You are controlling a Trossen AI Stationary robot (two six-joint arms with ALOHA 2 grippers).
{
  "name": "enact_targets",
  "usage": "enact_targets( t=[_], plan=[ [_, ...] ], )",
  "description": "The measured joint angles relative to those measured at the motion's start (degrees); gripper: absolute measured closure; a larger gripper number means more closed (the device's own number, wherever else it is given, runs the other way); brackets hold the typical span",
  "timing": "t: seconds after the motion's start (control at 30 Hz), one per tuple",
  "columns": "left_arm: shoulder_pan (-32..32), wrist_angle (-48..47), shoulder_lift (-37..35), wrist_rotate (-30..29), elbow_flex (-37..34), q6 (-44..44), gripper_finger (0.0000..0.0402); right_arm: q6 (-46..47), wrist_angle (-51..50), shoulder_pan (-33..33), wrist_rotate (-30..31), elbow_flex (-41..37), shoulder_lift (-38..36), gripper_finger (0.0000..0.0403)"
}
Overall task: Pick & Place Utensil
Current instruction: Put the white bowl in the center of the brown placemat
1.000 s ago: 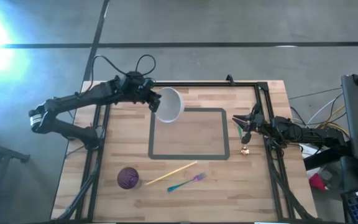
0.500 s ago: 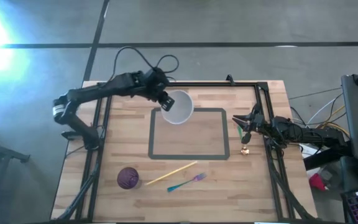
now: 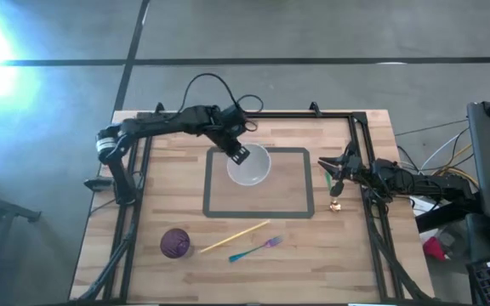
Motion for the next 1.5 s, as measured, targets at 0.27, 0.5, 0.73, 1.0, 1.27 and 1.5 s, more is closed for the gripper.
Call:
enact_targets(
  t=[0.27,0.5,0.73,1.0,1.27,1.5],
  plan=[
    [-0.5,-0.7,4.4,0.3,-0.1,-1.3,0.0399,0.0,0.0,0.0,0.0,0.0,0.0,0.0351],
    [-1.9,0.0,7.7,0.3,-0.1,-1.7,0.0400,0.0,0.0,0.0,0.0,0.0,0.0,0.0351],
    [-3.4,3.0,9.9,-0.3,-0.1,-1.9,0.0398,0.0,0.0,0.0,0.0,0.0,0.0,0.0351],
    [-4.3,5.0,12.4,-4.3,-0.1,-1.3,0.0398,0.0,0.0,0.0,0.0,0.0,0.0,0.0351],
    [-4.3,4.6,12.4,-5.5,-0.1,-1.2,0.0399,0.0,0.0,0.0,0.0,0.0,0.0,0.0351],
    [-4.3,4.6,12.4,-5.4,-0.1,0.2,0.0378,0.0,0.0,0.0,0.0,0.0,0.0,0.0351]
  ],
)
